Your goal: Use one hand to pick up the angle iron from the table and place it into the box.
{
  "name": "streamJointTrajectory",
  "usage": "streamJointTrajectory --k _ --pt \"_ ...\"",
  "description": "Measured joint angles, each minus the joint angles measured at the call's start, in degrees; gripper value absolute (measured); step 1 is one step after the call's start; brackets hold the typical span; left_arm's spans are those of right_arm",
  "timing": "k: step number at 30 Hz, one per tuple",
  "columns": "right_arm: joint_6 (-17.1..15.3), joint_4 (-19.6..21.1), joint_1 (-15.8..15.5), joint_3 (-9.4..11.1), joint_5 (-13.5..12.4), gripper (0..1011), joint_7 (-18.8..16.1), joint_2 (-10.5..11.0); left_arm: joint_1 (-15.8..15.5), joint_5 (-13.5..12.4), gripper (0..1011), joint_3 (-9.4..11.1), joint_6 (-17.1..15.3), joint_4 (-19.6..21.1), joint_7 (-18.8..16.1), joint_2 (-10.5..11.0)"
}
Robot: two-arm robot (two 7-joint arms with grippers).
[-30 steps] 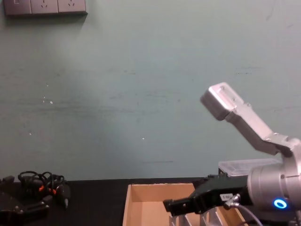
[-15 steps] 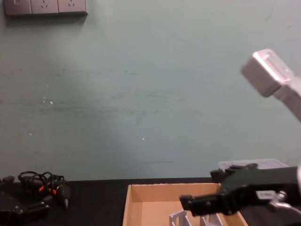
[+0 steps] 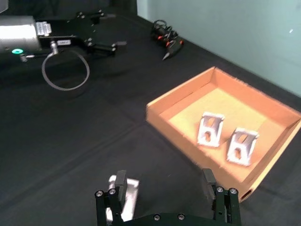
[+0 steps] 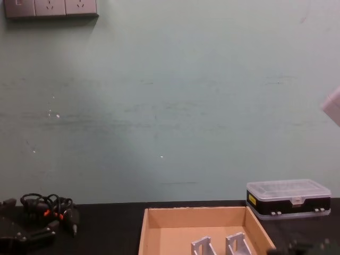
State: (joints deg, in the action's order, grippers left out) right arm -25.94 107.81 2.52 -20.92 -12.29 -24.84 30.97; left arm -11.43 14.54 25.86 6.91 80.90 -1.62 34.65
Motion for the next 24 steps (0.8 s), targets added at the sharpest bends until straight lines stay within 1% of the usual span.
streamJointTrajectory --k 4,8,10,11,16,20,24 --pt "-0.3 0.5 -2.1 0.0 -1.4 1004 0.0 0.5 0.0 0.0 1000 0.0 0.0 0.0 0.0 0.0" --pt "-0.3 0.3 -2.8 -0.7 -1.9 1004 0.1 0.6 0.0 0.0 1000 0.0 0.0 0.0 0.0 0.0" --pt "-0.1 -0.3 -3.1 -1.5 -2.0 1004 0.3 0.6 0.0 0.0 1000 0.0 0.0 0.0 0.0 0.0" --pt "-0.1 -0.3 -3.1 -1.5 -2.0 1004 0.3 0.6 0.0 0.0 1000 0.0 0.0 0.0 0.0 0.0" --pt "0.5 -1.7 -2.9 -3.0 -2.1 1004 0.4 -0.1 0.0 0.0 1000 0.0 0.0 0.0 0.0 0.0" --pt "0.9 -2.9 -2.1 -4.2 -2.0 1004 0.5 -0.9 0.0 0.0 1000 0.0 0.0 0.0 0.0 0.0" --pt "1.2 -3.9 -1.5 -4.9 -2.0 1004 0.8 -1.7 0.0 0.0 1000 0.0 0.0 0.0 0.0 0.0"
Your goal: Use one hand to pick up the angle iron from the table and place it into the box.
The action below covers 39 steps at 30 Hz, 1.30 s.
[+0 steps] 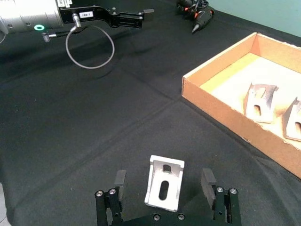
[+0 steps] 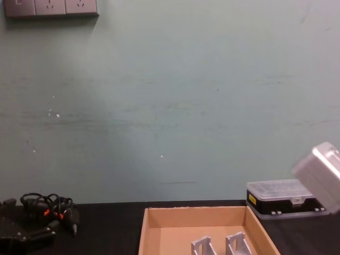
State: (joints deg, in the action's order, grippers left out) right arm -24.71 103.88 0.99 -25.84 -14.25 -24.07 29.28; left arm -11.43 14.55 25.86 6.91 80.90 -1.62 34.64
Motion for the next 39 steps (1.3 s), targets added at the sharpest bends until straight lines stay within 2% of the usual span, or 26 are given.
streamJointTrajectory --k 17,33,39 --pt "1.0 -3.9 2.2 -1.9 0.7 1004 0.6 -2.7 0.0 0.0 1000 0.0 0.0 0.0 0.0 0.0" --pt "1.6 -5.5 2.8 -2.4 1.2 1002 0.8 -3.5 0.0 0.0 1000 0.0 0.0 0.0 0.0 0.0" --pt "1.7 -5.8 3.1 -2.5 1.3 870 0.6 -3.6 0.0 0.0 1000 0.0 0.0 0.0 0.0 0.0"
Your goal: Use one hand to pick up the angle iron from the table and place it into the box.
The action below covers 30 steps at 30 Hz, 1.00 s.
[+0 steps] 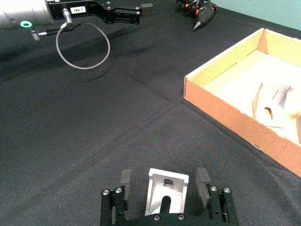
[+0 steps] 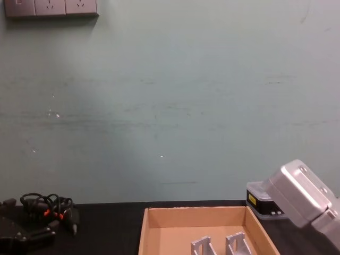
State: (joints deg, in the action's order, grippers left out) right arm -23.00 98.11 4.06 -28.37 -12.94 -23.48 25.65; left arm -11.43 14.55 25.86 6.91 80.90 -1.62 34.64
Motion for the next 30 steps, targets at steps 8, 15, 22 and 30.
streamJointTrajectory --k 8,15,22,30 --pt "0.4 -0.1 0.1 -0.2 0.5 654 -0.2 0.1 0.0 0.0 1000 0.0 0.0 0.0 0.0 0.0" --pt "0.6 -0.2 0.1 -0.5 1.2 465 -0.3 0.3 0.0 0.0 1000 0.0 0.0 0.0 0.0 0.0" --pt "0.5 0.5 -0.4 -0.1 2.0 465 -0.1 0.7 0.0 0.0 1000 0.0 0.0 0.0 0.0 0.0" --pt "0.4 5.5 -0.9 2.7 1.6 465 0.4 1.7 0.0 0.0 1000 0.0 0.0 0.0 0.0 0.0"
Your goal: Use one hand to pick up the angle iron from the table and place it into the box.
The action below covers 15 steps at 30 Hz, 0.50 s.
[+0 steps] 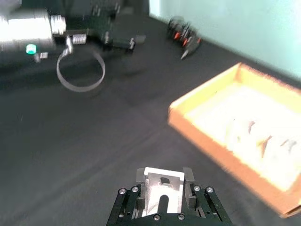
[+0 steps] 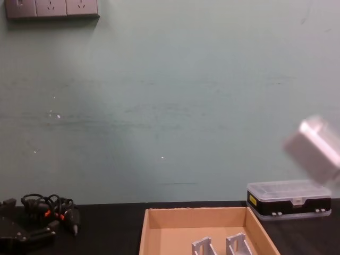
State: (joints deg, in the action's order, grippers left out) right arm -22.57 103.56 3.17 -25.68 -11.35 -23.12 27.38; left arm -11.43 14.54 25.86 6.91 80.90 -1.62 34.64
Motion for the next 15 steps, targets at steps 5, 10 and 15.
streamJointTrajectory --k 5,10,15 --pt "0.1 2.5 0.7 2.3 -0.3 465 0.9 0.5 0.0 0.0 1000 0.0 0.0 0.0 0.0 0.0" --pt "0.5 2.3 3.5 4.6 -0.1 465 1.9 0.3 0.0 0.0 1000 0.0 0.0 0.0 0.0 0.0" --pt "1.1 -0.2 7.1 5.2 0.6 465 2.2 -0.6 0.0 0.0 1000 0.0 0.0 0.0 0.0 0.0"
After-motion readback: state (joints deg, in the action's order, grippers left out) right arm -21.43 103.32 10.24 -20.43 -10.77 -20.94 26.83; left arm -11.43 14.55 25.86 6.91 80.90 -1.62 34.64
